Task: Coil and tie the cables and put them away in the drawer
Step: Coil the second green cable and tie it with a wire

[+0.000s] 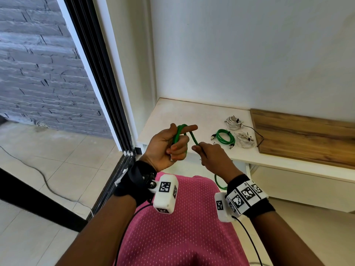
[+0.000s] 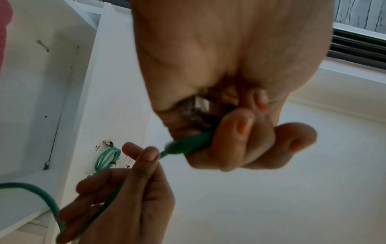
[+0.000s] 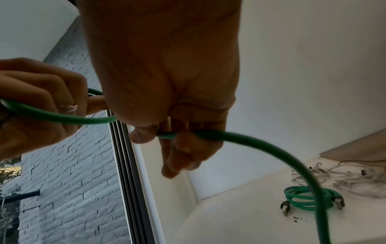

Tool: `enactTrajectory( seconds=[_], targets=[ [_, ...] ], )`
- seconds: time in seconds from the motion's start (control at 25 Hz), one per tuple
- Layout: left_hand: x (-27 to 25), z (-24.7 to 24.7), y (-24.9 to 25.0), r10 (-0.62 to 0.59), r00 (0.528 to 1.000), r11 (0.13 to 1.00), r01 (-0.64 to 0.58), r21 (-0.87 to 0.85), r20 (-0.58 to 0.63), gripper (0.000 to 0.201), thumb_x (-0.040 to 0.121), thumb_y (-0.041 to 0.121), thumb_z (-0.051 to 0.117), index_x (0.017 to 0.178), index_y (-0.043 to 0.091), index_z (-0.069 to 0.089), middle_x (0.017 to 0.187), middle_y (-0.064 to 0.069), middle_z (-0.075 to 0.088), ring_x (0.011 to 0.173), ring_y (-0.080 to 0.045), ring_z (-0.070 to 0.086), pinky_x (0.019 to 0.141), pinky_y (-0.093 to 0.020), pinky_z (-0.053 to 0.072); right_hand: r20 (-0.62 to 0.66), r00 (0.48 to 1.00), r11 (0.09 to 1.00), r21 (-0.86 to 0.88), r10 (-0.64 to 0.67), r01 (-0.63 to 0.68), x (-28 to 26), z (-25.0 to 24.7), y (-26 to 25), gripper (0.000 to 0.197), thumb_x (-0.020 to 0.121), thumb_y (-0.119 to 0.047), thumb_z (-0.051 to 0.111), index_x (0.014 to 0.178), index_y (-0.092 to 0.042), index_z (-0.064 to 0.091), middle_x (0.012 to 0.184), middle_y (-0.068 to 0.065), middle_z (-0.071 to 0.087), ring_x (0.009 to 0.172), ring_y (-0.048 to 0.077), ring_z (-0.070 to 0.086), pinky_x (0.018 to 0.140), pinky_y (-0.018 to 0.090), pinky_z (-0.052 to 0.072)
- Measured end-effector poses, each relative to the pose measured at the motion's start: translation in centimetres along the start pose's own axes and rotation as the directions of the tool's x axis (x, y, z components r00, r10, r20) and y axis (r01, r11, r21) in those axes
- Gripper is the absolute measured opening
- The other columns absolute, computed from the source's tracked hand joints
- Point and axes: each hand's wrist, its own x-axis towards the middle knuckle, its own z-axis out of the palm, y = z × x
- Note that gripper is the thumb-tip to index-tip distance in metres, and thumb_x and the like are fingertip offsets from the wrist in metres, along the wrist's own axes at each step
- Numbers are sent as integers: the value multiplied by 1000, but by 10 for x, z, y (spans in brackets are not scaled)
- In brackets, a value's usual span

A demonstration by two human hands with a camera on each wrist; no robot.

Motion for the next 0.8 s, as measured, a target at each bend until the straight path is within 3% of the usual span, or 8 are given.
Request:
enactTrajectory(
  seconds=[0.08,0.2,0.32,0.4,0.44,0.6,0.68,0.8],
  targets=[
    [4,-2,2,47,998,999,-47,5,-28,65,95,45,26,136,-4,38,48,4,38,36,-4,19,35,-16,23,146,989,999,-32,9,-4,-5,1,-2,32,97,-39,48,113,-12,55,82,9,66,65,20,59,63,34,49],
    [10,-5,10,243,952,966,-219,138,-187,56,98,40,32,131,-5,39,53,2,49,34,-4,31,36,-17,29,440,897,990,-137,29,36,-18,4,-5,41,95,-22,56,133,-18,43,115,10,64,85,15,62,74,24,44],
    [15,-16,13,365,884,887,-235,397,-292,36,103,32,34,112,-1,44,86,-11,73,61,-20,67,59,-30,56,466,873,934,-228,-143,275,-31,-6,-22,44,95,-15,56,136,-17,40,118,9,65,100,18,64,82,28,47],
    [15,-22,5,344,903,824,-159,544,-257,37,104,33,32,107,-2,43,108,-15,71,96,-28,70,86,-43,56,399,871,857,-299,-288,420,-30,-23,-35,37,96,-20,55,131,-14,49,117,6,64,102,19,62,85,27,47],
    [15,-23,-1,314,915,798,-110,593,-253,39,104,33,32,109,-5,42,109,-17,70,98,-29,69,90,-44,54,338,875,839,-306,-347,450,-27,-33,-41,32,96,-21,54,127,-13,54,113,5,63,100,19,61,83,27,46],
    [6,-17,-24,71,980,743,72,665,-185,60,99,43,30,108,-13,50,77,-18,72,56,-28,66,60,-31,53,-60,846,847,-81,-530,525,-7,-68,-30,17,82,-21,66,93,-8,70,83,4,64,72,14,57,63,27,48],
    [0,-10,-27,-3,994,824,65,563,-109,62,97,47,25,110,-5,57,64,-18,67,39,-19,53,50,-25,48,-193,864,876,38,-465,480,2,-79,-11,15,77,-19,74,89,-10,72,82,0,64,71,9,58,62,21,46],
    [-2,-3,-22,-45,999,895,40,444,2,70,94,50,23,123,-5,56,52,-15,59,29,-12,40,38,-18,38,-208,949,894,335,-237,297,8,-75,5,6,81,-15,73,87,-14,71,79,-2,67,65,8,62,62,31,52]
  ],
)
